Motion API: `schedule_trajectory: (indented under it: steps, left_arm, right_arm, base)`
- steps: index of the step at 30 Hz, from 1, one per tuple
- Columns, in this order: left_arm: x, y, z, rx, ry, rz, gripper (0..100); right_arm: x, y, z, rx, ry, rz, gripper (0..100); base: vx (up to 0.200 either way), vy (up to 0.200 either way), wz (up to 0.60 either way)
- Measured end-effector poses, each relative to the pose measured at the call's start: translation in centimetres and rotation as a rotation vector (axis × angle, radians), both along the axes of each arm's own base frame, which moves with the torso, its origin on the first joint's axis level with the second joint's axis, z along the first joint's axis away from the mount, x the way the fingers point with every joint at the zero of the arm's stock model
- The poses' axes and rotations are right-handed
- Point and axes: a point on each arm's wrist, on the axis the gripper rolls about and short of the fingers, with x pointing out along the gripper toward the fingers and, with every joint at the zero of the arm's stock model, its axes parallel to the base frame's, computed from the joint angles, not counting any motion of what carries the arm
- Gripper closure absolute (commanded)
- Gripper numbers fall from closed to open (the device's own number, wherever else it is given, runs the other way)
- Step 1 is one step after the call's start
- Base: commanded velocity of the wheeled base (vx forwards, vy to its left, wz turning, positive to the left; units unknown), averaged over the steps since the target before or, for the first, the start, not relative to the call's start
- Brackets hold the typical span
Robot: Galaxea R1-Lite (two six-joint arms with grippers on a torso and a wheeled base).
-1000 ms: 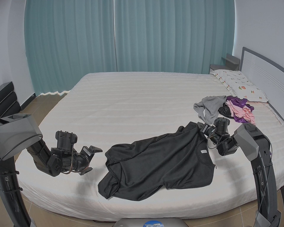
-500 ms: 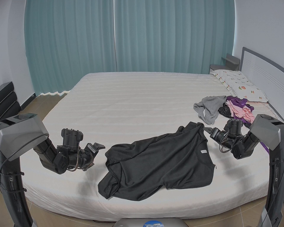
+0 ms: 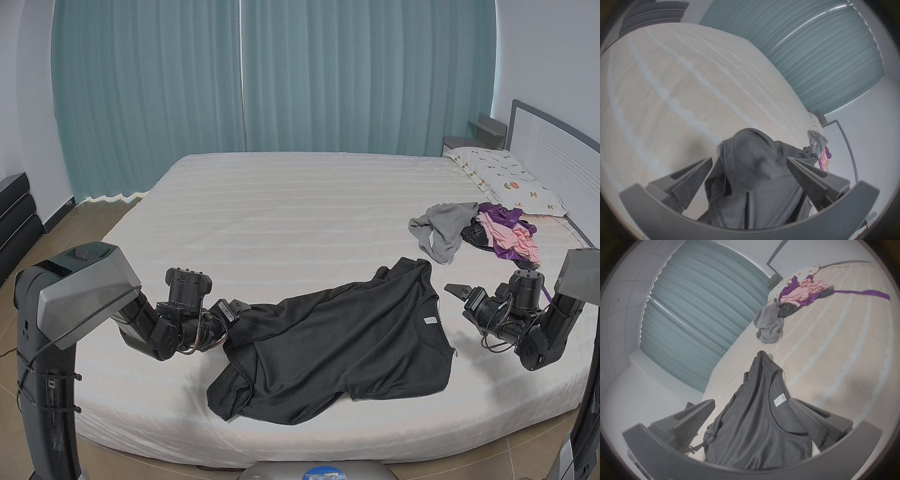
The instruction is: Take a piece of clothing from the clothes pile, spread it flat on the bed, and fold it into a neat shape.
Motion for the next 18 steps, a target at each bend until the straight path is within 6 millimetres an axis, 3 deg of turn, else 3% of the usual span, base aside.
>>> schedule_trajectory:
  steps: [5,6,18]
  left_arm:
    - [1.6,-1.1,-0.5,0.016,0.025,-0.017,0]
    - [1.9,-1.3,-0.7,0.019,0.026,-0.018,100]
    - [4.8,-1.4,-0.7,0.035,-0.049,0.041,100]
  right_arm:
    - [-1.1,0.0,0.0,0.037,-0.028,-0.009,0]
    - [-1.3,0.0,-0.1,0.042,-0.032,-0.011,0]
    - [-2.0,0.1,-1.2,0.047,-0.001,-0.011,0]
  base:
    - [0.000,0.000,0.00]
    - [0.000,0.000,0.00]
    - [0.000,0.000,0.00]
